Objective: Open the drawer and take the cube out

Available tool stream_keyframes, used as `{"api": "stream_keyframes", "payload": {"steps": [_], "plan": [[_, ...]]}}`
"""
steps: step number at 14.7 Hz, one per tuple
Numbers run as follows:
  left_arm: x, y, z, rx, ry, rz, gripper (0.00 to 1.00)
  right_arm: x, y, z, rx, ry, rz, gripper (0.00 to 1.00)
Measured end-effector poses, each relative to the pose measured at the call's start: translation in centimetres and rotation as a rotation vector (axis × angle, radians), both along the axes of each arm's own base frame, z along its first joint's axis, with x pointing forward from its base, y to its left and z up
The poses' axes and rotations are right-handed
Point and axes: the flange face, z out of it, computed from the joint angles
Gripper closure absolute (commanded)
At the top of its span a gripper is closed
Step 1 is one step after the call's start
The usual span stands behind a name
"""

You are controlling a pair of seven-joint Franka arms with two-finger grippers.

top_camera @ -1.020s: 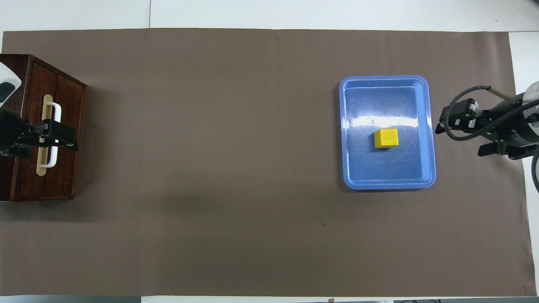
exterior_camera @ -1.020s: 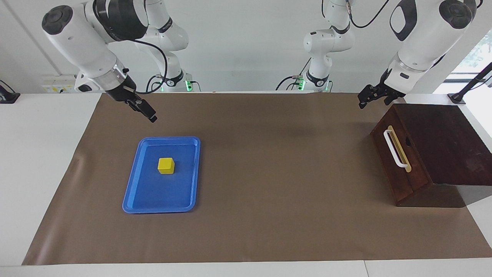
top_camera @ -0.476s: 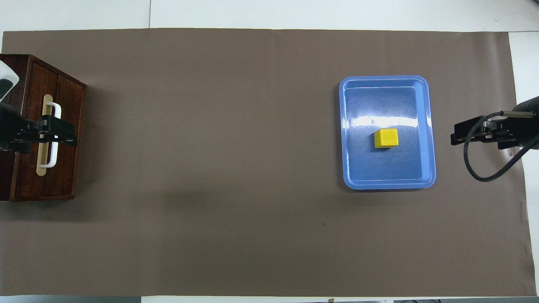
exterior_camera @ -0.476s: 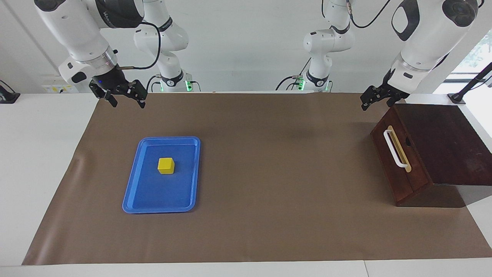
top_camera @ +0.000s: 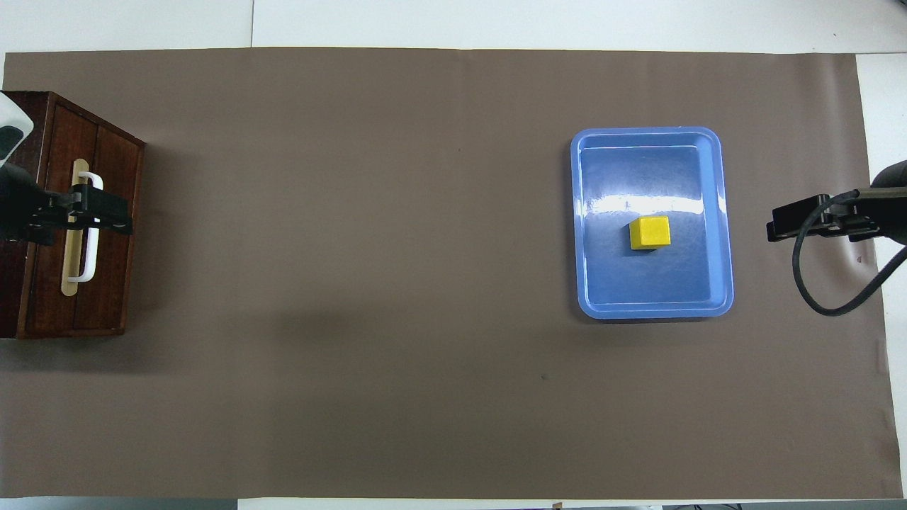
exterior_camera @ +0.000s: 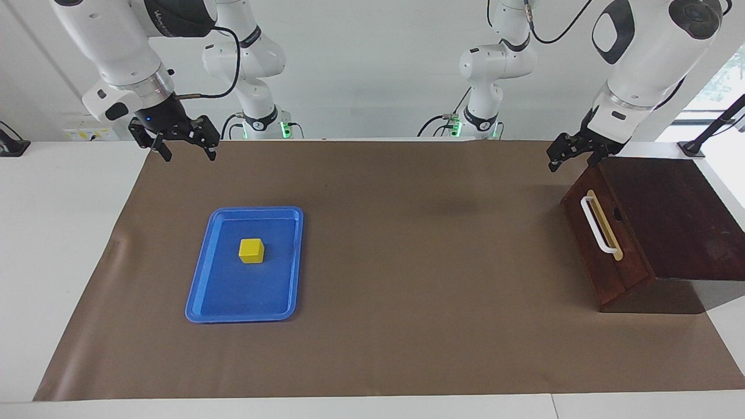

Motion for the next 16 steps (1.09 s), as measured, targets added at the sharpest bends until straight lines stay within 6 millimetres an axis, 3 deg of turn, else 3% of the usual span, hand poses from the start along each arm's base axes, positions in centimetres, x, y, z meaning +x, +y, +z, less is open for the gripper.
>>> {"api": "stream_keyframes", "payload": {"steps": [16], "plan": [[0.04,-0.08,0.02,-0.001,-0.004,-0.002,0.00,-0.15,-0.78,-0.37,-0.022,0.034,0.018,0.00]]}}
